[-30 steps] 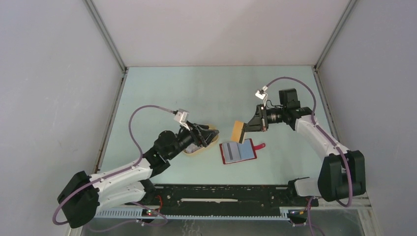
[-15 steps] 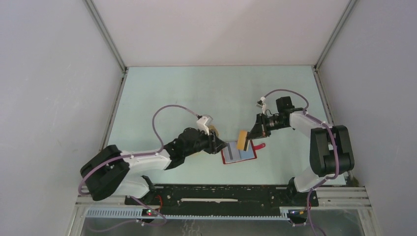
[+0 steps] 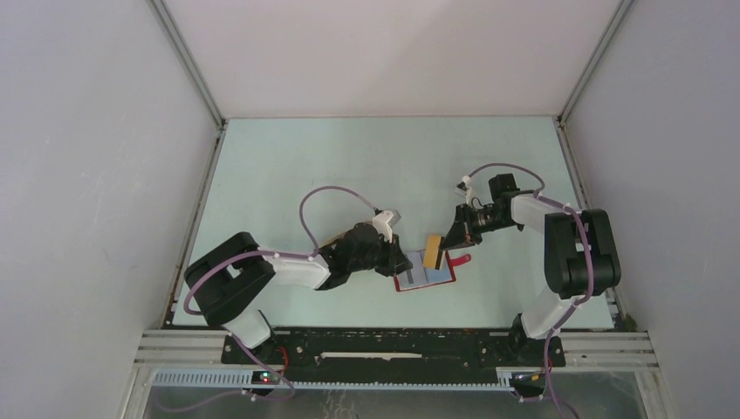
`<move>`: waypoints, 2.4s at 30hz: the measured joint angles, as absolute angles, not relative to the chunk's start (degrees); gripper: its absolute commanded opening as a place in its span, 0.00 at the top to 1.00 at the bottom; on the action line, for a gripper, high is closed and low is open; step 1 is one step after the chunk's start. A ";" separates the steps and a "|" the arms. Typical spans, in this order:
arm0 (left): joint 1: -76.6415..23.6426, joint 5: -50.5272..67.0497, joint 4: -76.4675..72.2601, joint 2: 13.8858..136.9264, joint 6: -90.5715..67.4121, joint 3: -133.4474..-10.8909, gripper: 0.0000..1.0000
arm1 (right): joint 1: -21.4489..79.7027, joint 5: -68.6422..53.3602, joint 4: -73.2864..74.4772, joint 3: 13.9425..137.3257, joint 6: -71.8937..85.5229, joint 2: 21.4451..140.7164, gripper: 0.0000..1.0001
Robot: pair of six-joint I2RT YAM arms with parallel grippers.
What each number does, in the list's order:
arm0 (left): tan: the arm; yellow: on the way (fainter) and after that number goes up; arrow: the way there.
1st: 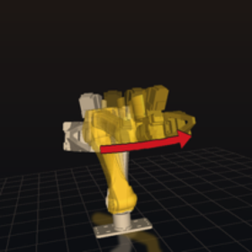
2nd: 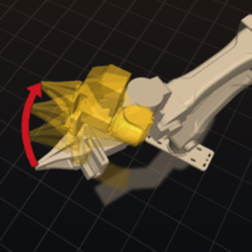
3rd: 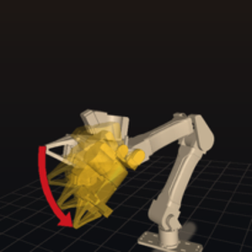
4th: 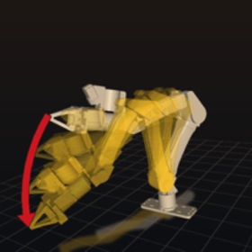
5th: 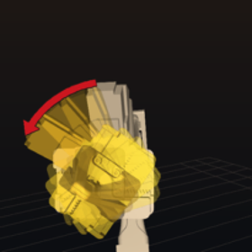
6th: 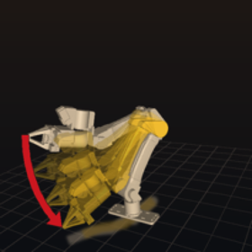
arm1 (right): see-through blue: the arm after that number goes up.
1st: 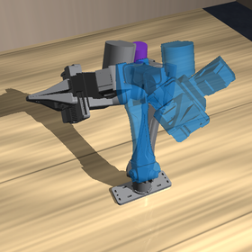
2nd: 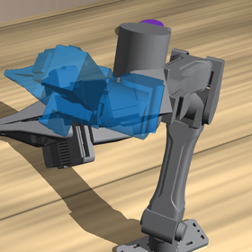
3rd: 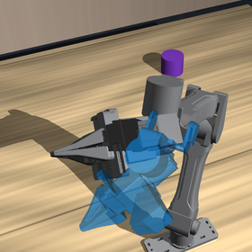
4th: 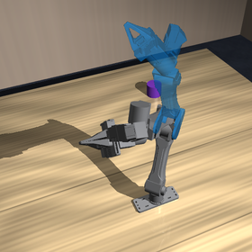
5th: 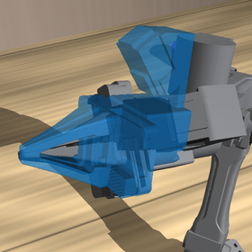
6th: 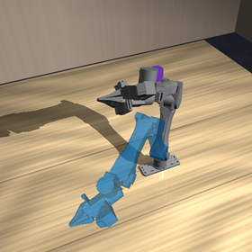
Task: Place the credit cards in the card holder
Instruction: Insert the credit card into the card holder.
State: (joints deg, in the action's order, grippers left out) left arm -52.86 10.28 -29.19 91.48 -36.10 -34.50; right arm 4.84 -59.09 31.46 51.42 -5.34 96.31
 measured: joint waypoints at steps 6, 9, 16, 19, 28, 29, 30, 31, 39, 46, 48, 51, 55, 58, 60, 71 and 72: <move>-52.86 10.24 -26.17 92.20 -36.01 -34.63 0.87 | 4.91 -58.72 32.21 52.01 -5.82 98.43 1.00; -52.86 10.20 -25.61 92.84 -36.01 -34.63 0.87 | 5.08 -58.39 32.45 52.27 -5.98 98.63 1.00; -52.86 9.63 -25.12 93.38 -36.03 -34.94 0.88 | 5.34 -56.97 32.51 52.69 -6.09 99.46 1.00; -52.86 9.37 -25.08 93.38 -36.03 -34.94 0.89 | 5.39 -56.53 32.53 52.69 -6.09 99.81 1.00; -52.73 8.69 -24.62 93.12 -36.03 -34.94 0.89 | 6.04 -55.88 32.53 52.69 -6.11 100.14 1.00; -52.71 8.62 -24.49 93.06 -36.03 -34.94 0.89 | 6.09 -55.94 32.53 52.69 -6.11 100.20 1.00; -52.69 8.51 -24.36 92.99 -36.03 -34.94 0.89 | 6.11 -56.01 32.56 52.69 -6.13 100.25 1.00; -52.62 8.40 -24.25 92.90 -36.03 -34.94 0.89 | 6.11 -56.14 32.64 52.69 -6.15 100.27 1.00; -52.21 7.79 -23.79 92.53 -36.01 -34.87 0.89 | 5.96 -56.23 33.65 53.10 -6.61 100.25 1.00; -52.05 7.64 -23.18 92.23 -36.01 -34.81 0.89 | 5.96 -56.31 33.93 53.10 -6.81 100.25 1.00; -52.05 7.66 -23.18 92.23 -36.03 -34.81 0.89 | 5.96 -56.49 34.04 53.10 -6.85 100.25 1.00; -52.05 7.64 -23.18 92.23 -36.01 -34.81 0.89 | 5.98 -56.66 34.33 53.10 -7.14 100.16 1.00; -52.01 7.64 -23.16 92.23 -36.03 -34.81 0.89 | 5.98 -56.66 34.61 53.10 -7.22 99.83 1.00; -51.99 7.66 -23.16 92.23 -36.01 -34.81 0.89 | 5.98 -56.64 34.61 53.10 -7.20 99.83 1.00; -51.99 7.64 -23.16 92.20 -36.01 -34.81 0.89 | 5.98 -56.64 34.57 53.10 -7.18 99.83 1.00; -51.99 7.66 -23.20 91.85 -36.03 -34.44 0.89 | 6.04 -56.69 34.48 53.10 -7.09 102.26 1.00; -51.99 7.66 -23.20 91.85 -36.03 -34.44 0.89 | 6.09 -56.69 34.46 53.10 -7.09 102.52 1.00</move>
State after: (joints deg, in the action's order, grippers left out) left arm -51.99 7.66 -23.20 91.85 -36.03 -34.44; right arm 6.09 -56.69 34.46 53.10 -7.09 102.52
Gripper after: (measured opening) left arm 0.112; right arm 0.008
